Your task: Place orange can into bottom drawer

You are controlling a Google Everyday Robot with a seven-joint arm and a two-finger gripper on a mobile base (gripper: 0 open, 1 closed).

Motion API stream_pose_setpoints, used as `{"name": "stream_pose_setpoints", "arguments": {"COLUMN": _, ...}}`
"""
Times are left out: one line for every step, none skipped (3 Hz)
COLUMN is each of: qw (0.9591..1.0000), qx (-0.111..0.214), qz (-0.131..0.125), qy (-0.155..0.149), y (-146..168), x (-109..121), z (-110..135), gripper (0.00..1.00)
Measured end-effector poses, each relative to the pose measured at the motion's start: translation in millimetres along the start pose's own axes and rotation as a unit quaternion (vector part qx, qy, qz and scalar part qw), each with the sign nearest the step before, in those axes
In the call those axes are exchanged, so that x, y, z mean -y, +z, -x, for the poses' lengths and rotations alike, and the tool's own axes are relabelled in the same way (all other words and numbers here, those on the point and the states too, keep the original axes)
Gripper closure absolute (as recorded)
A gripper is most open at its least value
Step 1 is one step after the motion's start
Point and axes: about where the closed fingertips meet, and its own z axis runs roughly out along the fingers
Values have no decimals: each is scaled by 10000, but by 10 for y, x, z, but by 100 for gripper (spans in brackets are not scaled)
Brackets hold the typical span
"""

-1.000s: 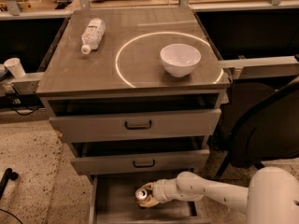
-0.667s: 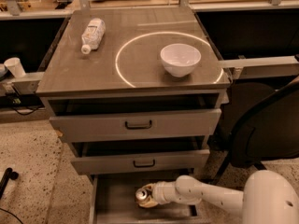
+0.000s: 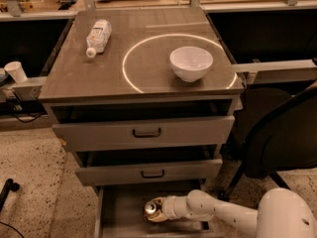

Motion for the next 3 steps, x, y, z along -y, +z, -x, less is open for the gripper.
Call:
{"name": "stream_pose_setpoints", "arguments": {"qw": 10000, "qx": 0, "qz": 1, "qy": 0, "y": 1, "x": -1, "z": 0, "gripper": 20}}
{"name": "stream_pose_setpoints", "arguments": {"qw": 10000, "qx": 0, "qz": 1, "qy": 0, "y": 1, "x": -1, "z": 0, "gripper": 0}}
{"name": "stream_pose_setpoints", "arguments": {"qw": 10000, "qx": 1, "qz": 1, "qy": 0, "y": 1, "x": -1, "z": 0, "gripper": 0}}
